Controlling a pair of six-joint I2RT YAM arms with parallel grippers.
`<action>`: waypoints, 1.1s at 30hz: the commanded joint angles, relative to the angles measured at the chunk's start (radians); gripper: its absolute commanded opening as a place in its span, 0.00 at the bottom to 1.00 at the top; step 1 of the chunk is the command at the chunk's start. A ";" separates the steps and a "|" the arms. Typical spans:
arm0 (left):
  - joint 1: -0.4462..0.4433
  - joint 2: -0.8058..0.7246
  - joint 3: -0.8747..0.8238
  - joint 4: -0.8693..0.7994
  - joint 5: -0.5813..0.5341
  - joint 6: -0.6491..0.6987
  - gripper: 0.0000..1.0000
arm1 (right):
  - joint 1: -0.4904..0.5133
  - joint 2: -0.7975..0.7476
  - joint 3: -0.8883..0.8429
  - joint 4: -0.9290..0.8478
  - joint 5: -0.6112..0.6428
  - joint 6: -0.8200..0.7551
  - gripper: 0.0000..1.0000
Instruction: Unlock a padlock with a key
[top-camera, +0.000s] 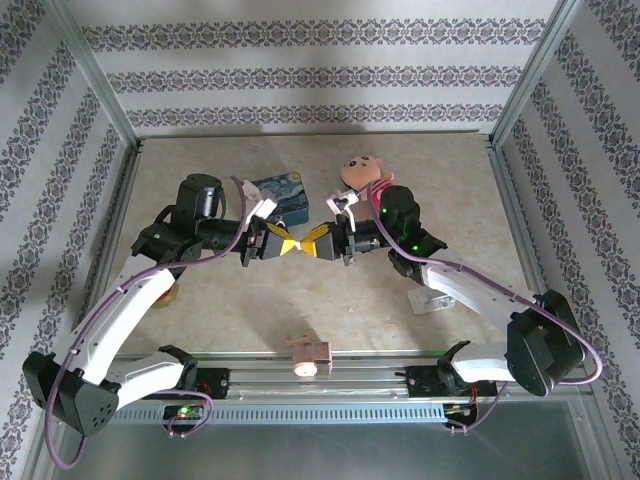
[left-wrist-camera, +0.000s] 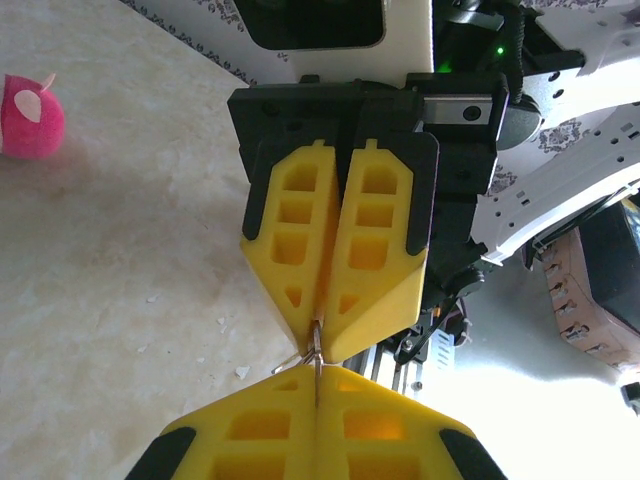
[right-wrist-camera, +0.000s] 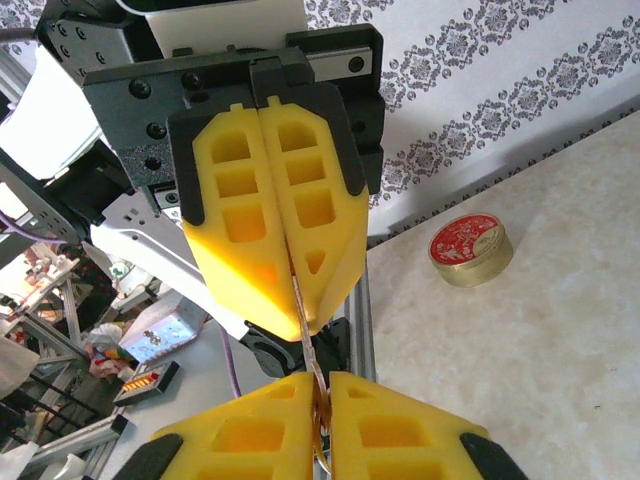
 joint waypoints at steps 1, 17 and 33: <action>0.014 -0.011 0.005 0.061 0.010 -0.021 0.00 | 0.010 -0.002 0.021 0.020 -0.034 -0.007 0.06; 0.036 -0.065 -0.094 0.296 -0.408 -0.350 0.99 | -0.050 -0.056 -0.053 -0.044 0.245 0.046 0.00; -0.100 0.058 -0.216 0.327 -1.044 -0.621 1.00 | -0.041 -0.103 -0.097 -0.432 0.788 0.106 0.00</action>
